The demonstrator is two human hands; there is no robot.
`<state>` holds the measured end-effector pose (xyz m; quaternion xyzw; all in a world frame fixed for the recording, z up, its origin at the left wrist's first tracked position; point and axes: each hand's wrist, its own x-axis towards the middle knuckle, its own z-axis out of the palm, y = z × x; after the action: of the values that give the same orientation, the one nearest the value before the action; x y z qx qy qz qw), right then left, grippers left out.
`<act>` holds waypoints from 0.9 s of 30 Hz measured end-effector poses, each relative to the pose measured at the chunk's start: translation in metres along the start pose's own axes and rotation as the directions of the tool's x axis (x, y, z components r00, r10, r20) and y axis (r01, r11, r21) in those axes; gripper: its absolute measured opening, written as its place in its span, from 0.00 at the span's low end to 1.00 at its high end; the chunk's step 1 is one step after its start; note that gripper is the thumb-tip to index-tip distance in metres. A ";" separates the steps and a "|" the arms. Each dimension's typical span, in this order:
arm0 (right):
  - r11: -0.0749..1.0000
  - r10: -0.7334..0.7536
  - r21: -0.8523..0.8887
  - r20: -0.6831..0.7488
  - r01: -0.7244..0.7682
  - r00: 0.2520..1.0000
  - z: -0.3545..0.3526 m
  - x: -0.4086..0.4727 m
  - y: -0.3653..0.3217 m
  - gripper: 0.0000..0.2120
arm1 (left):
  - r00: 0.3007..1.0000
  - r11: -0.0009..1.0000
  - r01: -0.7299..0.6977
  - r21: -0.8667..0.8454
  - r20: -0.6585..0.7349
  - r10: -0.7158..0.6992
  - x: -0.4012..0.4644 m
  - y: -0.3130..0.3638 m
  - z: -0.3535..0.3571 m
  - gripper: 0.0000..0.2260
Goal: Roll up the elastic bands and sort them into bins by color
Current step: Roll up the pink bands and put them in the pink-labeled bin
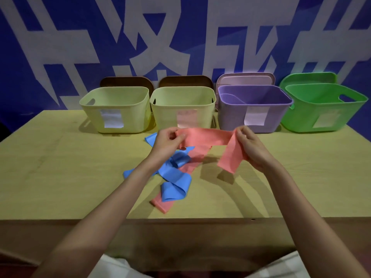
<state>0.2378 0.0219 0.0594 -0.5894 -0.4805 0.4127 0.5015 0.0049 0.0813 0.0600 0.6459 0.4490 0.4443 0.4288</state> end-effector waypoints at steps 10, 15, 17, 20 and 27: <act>0.904 0.410 -0.077 0.434 -0.421 0.802 -0.015 -0.033 0.033 0.15 | 0.988 0.996 0.065 0.065 -0.141 -0.056 0.015 -0.023 0.001 0.05; 0.890 0.416 -0.048 0.496 -0.454 0.762 -0.022 -0.043 0.033 0.24 | 0.981 0.997 0.059 0.054 -0.186 -0.048 0.019 -0.027 -0.001 0.04; 0.905 0.363 -0.032 0.578 -0.424 0.731 -0.030 -0.045 0.035 0.24 | 0.977 0.995 0.076 0.059 -0.203 -0.062 0.020 -0.029 0.000 0.05; 0.936 0.273 -0.010 0.655 -0.353 0.705 -0.044 -0.044 0.039 0.28 | 0.971 0.995 0.081 0.057 -0.229 -0.066 0.020 -0.032 0.000 0.04; 0.896 0.277 0.179 0.491 -0.407 0.826 -0.072 -0.033 0.048 0.21 | 0.953 0.977 0.209 -0.030 -0.216 -0.210 0.020 -0.044 -0.005 0.06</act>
<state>0.3079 -0.0259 0.0235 -0.4781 -0.4070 0.6850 0.3695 -0.0042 0.1114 0.0235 0.5405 0.5578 0.4660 0.4238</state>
